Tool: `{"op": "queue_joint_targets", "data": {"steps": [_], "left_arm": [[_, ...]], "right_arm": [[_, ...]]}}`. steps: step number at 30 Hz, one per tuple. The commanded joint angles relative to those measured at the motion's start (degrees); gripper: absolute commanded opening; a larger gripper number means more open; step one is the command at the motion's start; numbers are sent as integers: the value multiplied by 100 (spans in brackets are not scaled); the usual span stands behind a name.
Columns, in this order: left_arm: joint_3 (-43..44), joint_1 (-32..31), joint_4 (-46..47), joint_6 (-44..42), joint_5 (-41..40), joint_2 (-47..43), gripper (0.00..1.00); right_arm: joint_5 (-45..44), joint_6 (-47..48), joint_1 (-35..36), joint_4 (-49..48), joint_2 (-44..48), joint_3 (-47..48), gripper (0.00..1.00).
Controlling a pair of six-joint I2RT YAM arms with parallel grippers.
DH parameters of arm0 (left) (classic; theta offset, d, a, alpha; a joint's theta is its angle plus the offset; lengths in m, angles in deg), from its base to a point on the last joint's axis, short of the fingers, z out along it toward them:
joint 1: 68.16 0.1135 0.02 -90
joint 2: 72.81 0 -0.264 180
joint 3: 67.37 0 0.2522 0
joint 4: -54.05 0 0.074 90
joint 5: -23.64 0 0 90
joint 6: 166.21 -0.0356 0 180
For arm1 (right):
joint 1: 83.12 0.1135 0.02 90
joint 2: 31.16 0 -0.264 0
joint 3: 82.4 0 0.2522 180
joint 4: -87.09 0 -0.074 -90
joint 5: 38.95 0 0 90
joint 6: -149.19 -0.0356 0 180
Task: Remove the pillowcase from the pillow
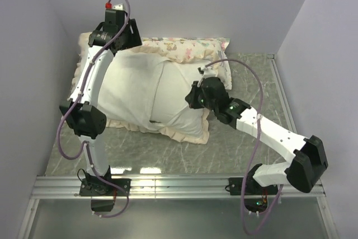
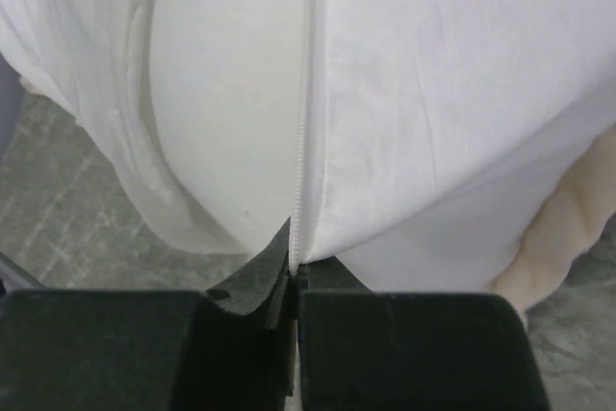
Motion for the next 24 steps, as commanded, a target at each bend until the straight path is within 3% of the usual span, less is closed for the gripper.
{"op": "queue_joint_targets", "data": {"steps": [1,4,8,13,17,19,24], "left_arm": [[-125,-207,875,38,149,-823,77],[-933,-751,1173,-15,-325,-1517,78],[-2924,-1963,1806,106,-888,-2501,79],[-4377,-2870,2229,538,-1063,-2925,80],[-4993,-3090,2431,889,-1442,-2908,84],[-5170,-3090,2624,960,-1425,-2803,99],[-5224,-3178,2958,1197,-1240,-2355,99]], "right_arm": [[772,-158,-435,-278,-268,371,0],[905,-159,-549,-313,-566,485,0],[1001,-220,-716,-366,-752,556,0],[1019,-290,-936,-339,-691,468,3],[1046,-387,-1033,-427,-515,222,8],[1063,-405,-1042,-489,-436,152,9],[1098,-405,-1059,-507,-392,55,13]]}}
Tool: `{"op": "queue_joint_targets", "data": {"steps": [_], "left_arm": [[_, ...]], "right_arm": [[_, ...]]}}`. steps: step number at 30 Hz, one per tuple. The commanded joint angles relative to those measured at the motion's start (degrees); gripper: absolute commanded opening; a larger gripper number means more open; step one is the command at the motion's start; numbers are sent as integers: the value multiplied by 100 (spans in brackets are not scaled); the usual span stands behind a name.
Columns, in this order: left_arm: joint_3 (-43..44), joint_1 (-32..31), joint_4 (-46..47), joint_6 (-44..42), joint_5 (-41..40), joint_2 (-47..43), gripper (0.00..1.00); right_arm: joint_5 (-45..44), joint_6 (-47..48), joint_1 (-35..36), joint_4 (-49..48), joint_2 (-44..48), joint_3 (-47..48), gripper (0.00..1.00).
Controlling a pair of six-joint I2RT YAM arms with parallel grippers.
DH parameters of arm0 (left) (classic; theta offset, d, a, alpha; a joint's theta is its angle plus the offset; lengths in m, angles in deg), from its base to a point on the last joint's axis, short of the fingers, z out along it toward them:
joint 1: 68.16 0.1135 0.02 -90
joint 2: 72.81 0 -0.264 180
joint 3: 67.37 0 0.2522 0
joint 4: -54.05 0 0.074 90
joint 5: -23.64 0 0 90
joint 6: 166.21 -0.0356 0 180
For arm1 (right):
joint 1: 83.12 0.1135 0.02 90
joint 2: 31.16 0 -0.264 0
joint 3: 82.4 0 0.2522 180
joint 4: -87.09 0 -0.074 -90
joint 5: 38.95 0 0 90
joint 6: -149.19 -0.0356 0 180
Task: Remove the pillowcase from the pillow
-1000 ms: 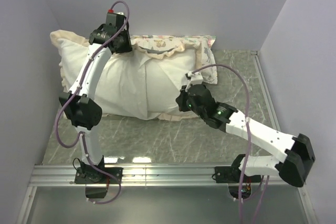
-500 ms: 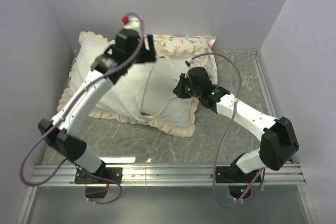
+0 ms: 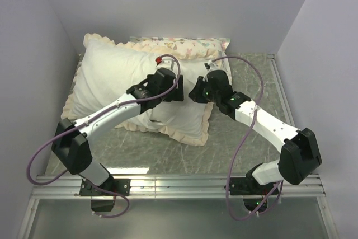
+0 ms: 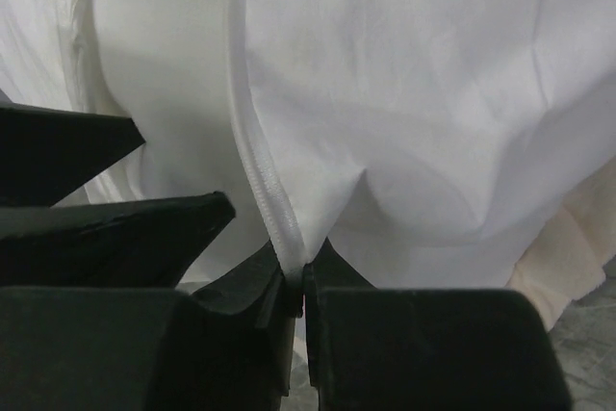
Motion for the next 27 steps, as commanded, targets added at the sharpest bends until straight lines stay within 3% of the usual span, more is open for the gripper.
{"op": "queue_joint_targets", "data": {"steps": [1,3,4,5,7,8,10,11,15,17,18,19,21,24,27], "left_arm": [[4,-92,600,378,-99,185,99],[48,-83,548,518,-275,493,97],[91,-83,487,649,-301,581,92],[83,-83,512,703,-240,695,75],[-57,-92,748,808,-126,757,53],[-84,-83,802,861,-30,766,32],[-163,-83,916,949,59,775,16],[-180,-92,925,1002,50,758,0],[-330,-101,1118,1116,138,635,0],[-304,-101,1110,1134,138,582,0],[-251,-101,1075,1125,121,556,1],[-207,-92,1040,1082,42,495,0],[-58,-75,926,1020,-37,424,0],[144,39,777,897,-38,204,0],[346,259,592,766,-20,-42,0]], "right_arm": [[21,4,-67,-214,224,-52,14],[39,30,-58,-231,277,-87,23],[56,22,-6,-257,295,-105,33],[30,13,29,-258,312,-157,39],[-84,-13,222,-275,304,-219,54],[-198,-22,310,-284,269,-237,58],[-304,-83,485,-301,198,-298,65],[-391,-127,521,-328,146,-333,66],[-558,-268,671,-363,-12,-439,68],[-655,-303,697,-249,-100,-430,62],[-743,-330,697,-223,-109,-465,42],[-831,-338,697,-196,-101,-553,30],[-1015,-321,636,-117,13,-685,14],[-1078,-321,391,-108,276,-1027,3],[-1200,-268,197,-29,619,-1422,0]]}}
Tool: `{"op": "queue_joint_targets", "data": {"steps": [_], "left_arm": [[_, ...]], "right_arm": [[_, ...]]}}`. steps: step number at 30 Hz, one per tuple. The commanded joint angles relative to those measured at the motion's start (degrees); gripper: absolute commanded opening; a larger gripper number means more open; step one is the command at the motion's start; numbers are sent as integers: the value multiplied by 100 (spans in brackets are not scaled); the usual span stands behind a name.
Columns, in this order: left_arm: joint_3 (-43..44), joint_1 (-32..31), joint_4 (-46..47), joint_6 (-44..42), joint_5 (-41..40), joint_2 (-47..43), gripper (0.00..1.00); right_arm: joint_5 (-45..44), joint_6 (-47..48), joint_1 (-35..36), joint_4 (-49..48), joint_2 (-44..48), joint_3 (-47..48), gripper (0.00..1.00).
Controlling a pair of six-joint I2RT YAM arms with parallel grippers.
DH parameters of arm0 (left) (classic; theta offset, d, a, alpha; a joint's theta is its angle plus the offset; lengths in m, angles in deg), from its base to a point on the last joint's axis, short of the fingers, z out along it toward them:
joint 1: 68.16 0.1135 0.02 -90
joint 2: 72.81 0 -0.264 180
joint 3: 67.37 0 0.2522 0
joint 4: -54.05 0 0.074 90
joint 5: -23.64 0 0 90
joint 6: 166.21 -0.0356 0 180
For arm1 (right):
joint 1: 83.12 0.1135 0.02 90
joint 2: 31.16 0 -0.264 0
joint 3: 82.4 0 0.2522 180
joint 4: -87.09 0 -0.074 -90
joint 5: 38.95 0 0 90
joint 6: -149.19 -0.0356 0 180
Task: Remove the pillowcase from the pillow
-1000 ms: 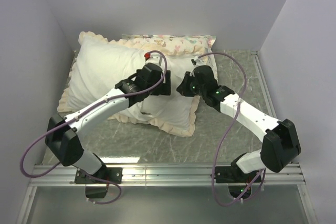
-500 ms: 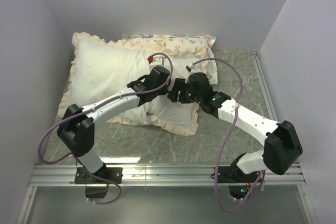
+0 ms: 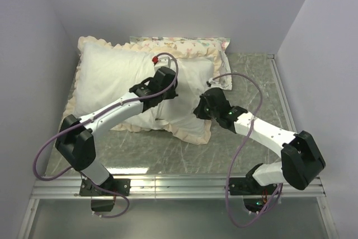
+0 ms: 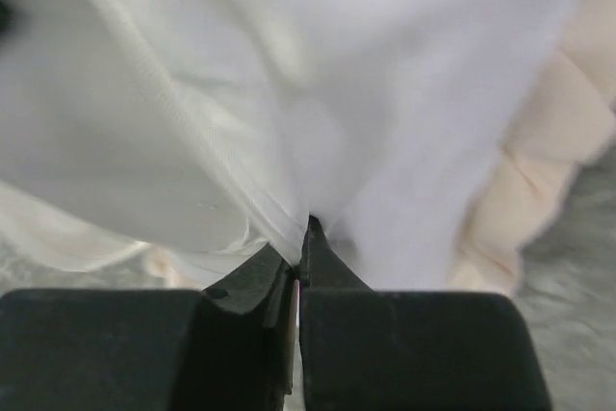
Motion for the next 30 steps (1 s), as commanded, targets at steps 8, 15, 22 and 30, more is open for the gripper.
{"op": "queue_joint_targets", "data": {"steps": [8,15,22,30], "left_arm": [[1044,1123,-389,-458,827,-1035,0],[1527,1852,-759,-564,1424,-1378,0],[1722,2546,-829,-494,1934,-1502,0],[1529,2916,-672,-266,2663,-1546,1]], "right_arm": [[-173,-24,-890,-220,689,-1025,0],[-58,-129,-1365,-669,469,-1473,0],[4,-164,-1691,-810,478,-1719,0],[241,-121,-1648,-994,548,-1851,0]]}}
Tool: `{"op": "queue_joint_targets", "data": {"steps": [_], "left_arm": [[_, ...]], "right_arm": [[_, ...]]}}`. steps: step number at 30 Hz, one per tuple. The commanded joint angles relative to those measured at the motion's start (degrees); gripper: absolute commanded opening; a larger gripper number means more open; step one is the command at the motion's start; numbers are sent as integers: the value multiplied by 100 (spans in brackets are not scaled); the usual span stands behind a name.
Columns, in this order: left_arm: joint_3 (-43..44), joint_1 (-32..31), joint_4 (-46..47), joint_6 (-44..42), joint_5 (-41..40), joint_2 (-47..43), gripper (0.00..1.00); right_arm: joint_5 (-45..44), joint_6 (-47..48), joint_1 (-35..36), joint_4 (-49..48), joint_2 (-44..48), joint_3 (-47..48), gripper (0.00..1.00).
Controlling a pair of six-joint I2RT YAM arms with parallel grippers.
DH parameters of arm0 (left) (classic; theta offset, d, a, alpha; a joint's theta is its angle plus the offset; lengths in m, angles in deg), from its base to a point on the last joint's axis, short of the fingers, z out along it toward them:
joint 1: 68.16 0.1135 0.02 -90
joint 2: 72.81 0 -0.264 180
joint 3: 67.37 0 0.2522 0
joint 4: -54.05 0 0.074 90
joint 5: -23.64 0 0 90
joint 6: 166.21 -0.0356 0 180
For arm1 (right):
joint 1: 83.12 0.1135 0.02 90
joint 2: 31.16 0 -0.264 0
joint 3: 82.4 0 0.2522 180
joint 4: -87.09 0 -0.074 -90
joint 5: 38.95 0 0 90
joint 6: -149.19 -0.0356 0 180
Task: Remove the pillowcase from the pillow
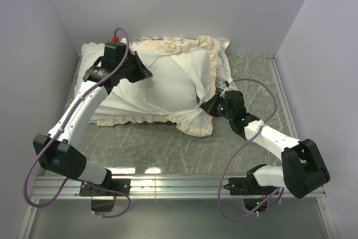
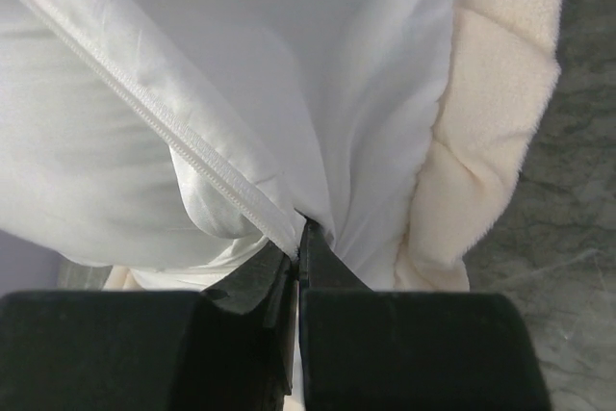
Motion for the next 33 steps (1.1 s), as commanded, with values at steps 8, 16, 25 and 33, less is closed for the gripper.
{"op": "queue_joint_targets", "data": {"steps": [8,16,25,33], "left_arm": [[-1024,-516,1596,214,-878,-649,2],[-921,-1912,1326,-49,-2412,-737,78],[-1053,-3987,984,1663,-4761,281,99],[-376,-3971,797,2517,-4923,1758,99]], "right_arm": [[-975,253,253,1025,-129,-236,0],[-843,95,376,753,-367,-253,0],[-720,-11,376,752,-191,-288,0],[-764,-46,376,744,-95,-385,0]]}}
